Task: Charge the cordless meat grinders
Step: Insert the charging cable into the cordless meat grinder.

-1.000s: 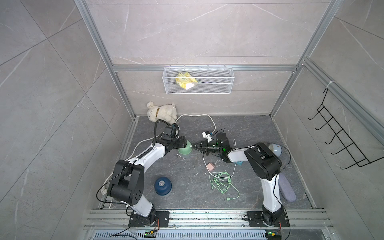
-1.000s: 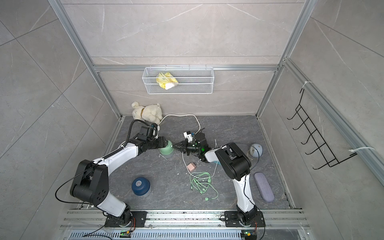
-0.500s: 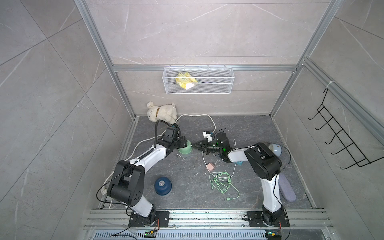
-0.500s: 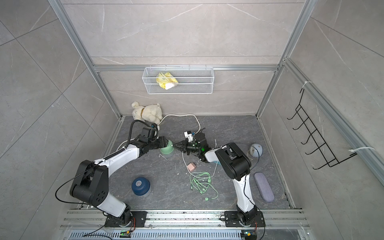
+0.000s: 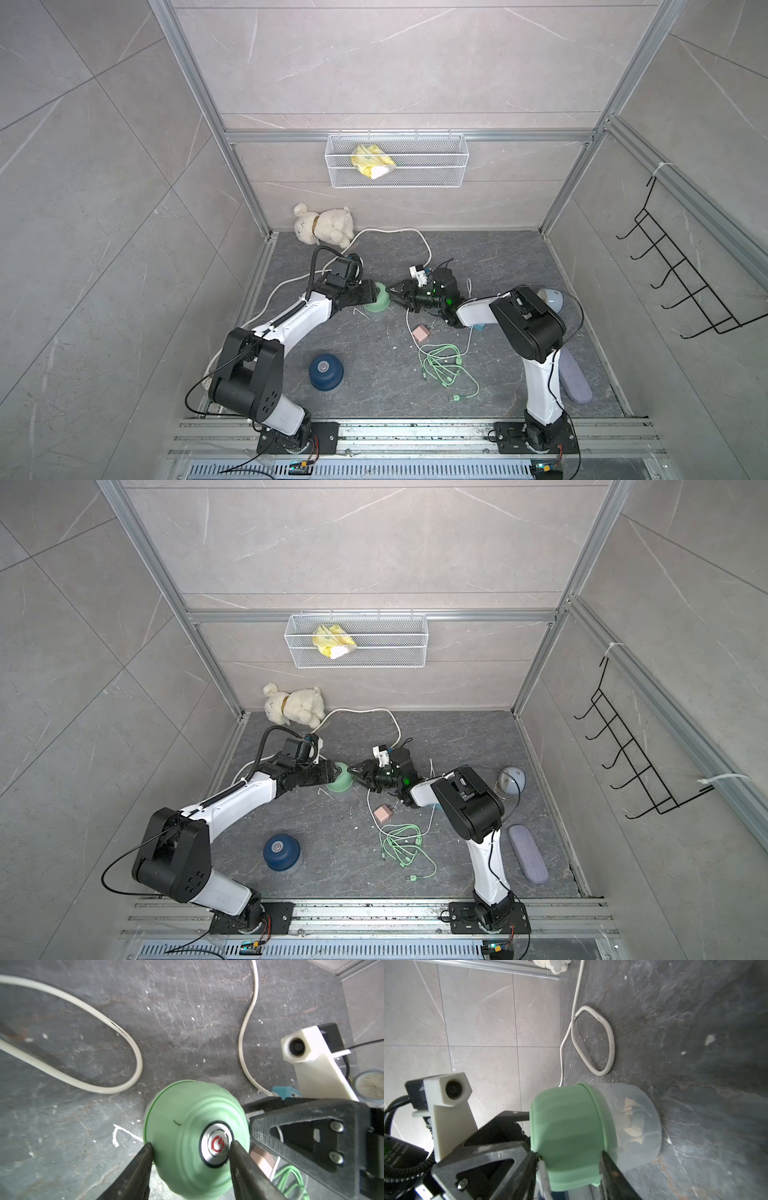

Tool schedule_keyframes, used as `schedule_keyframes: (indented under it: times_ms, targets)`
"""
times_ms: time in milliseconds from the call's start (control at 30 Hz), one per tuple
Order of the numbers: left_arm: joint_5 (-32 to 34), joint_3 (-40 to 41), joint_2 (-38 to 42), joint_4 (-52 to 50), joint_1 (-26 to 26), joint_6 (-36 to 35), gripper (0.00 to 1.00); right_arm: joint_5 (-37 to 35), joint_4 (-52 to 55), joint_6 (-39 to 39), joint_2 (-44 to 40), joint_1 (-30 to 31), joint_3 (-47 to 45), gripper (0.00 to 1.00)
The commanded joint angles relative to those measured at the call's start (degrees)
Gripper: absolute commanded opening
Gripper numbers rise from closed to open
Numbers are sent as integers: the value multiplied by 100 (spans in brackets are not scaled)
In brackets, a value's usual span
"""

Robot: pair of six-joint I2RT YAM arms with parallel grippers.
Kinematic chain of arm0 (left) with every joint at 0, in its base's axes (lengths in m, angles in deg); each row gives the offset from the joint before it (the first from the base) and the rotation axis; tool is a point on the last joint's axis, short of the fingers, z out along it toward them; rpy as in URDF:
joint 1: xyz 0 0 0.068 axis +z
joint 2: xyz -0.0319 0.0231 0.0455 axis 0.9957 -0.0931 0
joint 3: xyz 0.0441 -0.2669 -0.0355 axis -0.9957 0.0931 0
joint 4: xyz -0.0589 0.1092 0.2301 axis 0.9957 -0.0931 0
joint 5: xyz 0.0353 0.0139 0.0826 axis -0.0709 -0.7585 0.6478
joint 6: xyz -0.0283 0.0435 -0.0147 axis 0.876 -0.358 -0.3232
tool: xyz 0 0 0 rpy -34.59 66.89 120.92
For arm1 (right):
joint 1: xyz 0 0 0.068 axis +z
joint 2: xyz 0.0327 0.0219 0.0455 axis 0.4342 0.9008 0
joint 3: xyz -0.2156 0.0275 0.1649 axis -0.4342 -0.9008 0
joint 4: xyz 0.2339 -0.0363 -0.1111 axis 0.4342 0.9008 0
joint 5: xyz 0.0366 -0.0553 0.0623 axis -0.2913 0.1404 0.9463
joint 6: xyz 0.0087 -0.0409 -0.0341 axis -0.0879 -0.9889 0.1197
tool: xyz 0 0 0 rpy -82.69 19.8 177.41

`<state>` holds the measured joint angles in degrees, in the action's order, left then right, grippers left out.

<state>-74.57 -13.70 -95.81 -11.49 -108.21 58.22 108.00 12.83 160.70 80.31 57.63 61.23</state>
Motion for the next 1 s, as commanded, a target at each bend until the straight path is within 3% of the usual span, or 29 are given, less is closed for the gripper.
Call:
schedule_keyframes:
  times_ms: [0, 733, 833, 967]
  targets:
    - [-588, -122, 117, -351, -80, -214, 60, 4, 559, -411, -444, -62, -14, 55]
    - [-510, -85, 297, -132, 140, -114, 65, -205, 1606, -1254, -1257, -388, -625, 70]
    - [-544, -87, 372, -145, 164, -136, 65, -367, 2656, -2299, -1551, -456, -269, 70]
    - [-664, -50, 489, -154, 229, -175, 67, -823, 4708, -4848, -1937, -448, 691, 66]
